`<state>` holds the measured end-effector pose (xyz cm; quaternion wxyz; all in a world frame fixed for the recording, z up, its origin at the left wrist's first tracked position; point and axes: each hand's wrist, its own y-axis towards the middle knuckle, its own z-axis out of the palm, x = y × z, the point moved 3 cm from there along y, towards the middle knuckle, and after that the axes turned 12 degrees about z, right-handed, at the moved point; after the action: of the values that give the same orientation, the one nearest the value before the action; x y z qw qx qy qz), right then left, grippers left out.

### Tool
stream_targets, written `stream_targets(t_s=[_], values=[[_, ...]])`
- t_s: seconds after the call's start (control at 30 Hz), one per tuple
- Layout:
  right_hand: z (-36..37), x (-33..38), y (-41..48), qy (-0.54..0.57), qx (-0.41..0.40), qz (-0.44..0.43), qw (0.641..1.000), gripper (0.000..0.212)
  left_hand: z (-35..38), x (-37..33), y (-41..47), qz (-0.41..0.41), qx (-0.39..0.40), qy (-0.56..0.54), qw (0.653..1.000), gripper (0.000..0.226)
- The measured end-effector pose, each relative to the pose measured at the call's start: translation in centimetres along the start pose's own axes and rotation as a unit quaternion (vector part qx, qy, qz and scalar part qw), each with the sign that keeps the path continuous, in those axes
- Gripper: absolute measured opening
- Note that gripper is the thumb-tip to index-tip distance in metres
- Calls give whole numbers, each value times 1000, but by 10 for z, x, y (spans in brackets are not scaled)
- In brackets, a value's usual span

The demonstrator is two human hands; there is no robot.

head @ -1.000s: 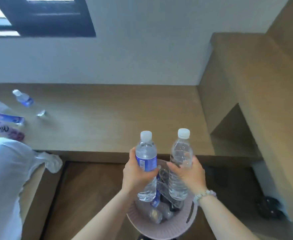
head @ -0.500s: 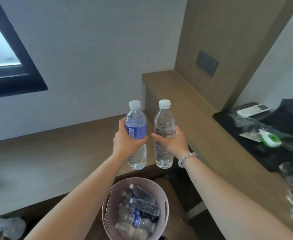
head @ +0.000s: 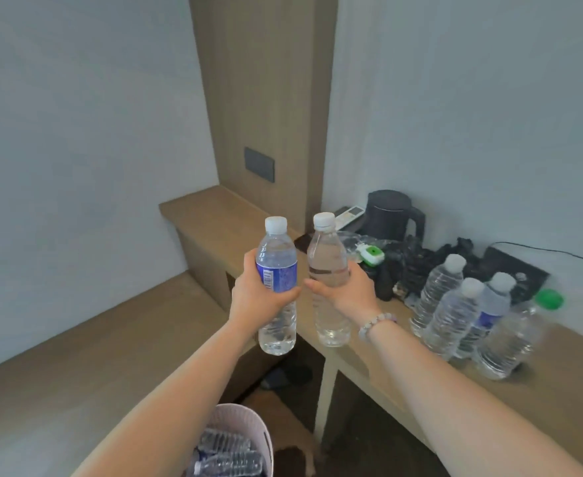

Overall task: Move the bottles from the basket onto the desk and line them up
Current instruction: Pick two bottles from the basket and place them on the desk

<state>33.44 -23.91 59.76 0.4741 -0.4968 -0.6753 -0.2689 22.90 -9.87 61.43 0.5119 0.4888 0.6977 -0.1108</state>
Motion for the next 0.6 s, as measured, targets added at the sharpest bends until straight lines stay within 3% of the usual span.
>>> stream_targets(t_s=[0.2,0.47,0.6], values=[[-90,-37,-23,37,-21,-3,999,57,77,-57,-30,19,-15,-14,1000,84],[-188,-111,-64,74,-33,33,996,90,176,-114,-84,6,6,0,1000,87],[-230,-147,-80,70,-59,63,994,83,211,-127,-107,2,28,11,1000,82]])
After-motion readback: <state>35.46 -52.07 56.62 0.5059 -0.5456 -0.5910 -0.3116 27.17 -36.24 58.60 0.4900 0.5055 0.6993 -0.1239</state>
